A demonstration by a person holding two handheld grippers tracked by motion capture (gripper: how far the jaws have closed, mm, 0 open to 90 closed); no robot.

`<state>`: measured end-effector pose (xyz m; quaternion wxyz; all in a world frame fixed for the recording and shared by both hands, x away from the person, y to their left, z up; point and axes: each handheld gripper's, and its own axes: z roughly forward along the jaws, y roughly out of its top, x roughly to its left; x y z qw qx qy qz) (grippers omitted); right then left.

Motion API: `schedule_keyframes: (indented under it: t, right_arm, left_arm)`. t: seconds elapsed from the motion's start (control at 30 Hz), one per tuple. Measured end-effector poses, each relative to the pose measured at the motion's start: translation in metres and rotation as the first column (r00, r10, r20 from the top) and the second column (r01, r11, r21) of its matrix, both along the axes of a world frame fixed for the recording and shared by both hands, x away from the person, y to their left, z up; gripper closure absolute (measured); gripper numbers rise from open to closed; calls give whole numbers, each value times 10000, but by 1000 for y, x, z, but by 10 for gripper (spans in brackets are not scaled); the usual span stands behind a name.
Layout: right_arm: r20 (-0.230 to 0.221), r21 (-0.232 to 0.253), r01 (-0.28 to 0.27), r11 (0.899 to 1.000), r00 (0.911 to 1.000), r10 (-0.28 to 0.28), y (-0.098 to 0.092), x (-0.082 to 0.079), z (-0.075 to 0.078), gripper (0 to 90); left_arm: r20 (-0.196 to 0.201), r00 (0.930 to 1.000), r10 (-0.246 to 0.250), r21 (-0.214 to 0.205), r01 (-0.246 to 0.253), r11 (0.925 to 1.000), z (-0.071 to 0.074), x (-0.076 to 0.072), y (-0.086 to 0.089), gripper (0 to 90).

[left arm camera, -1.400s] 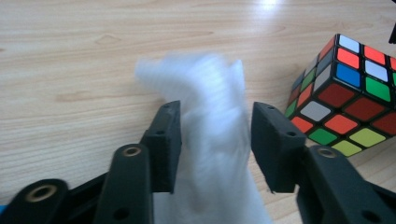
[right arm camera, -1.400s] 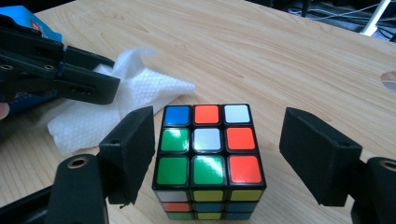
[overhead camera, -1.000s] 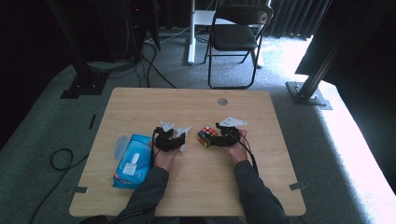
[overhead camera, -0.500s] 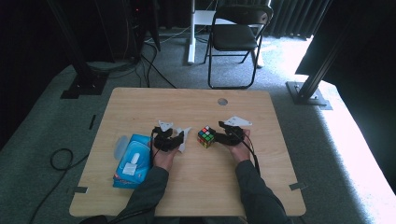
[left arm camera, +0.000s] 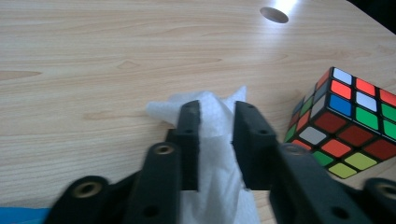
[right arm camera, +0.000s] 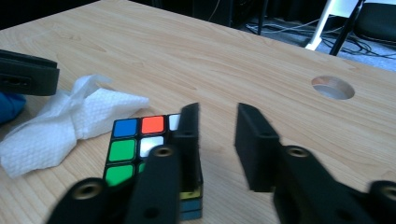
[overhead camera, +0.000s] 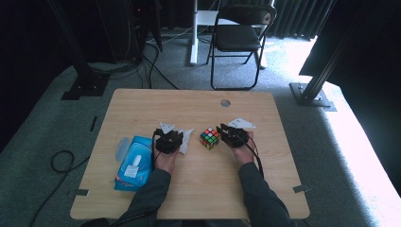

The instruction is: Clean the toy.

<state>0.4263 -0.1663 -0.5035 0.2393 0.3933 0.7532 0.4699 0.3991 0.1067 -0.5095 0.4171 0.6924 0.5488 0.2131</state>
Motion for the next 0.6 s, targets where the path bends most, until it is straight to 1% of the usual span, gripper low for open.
schedule_keyframes:
  t: [0.17,0.4,0.6]
  right_arm:
    - [-24,-107,142,9998,9999,-142,0,0,-1,900]
    - [-66,-63,275,9996,9996,-275,-1,1,-1,900]
    - [-37,-38,322,9995,9995,-322,-2,1,-1,900]
  left_arm:
    - [-31,9999,-101,10,101,9999,-1,0,0,900]
    - [-32,9999,-164,87,164,9998,-1,0,-1,900]
    - [-40,9999,-142,65,142,9999,-1,0,-1,900]
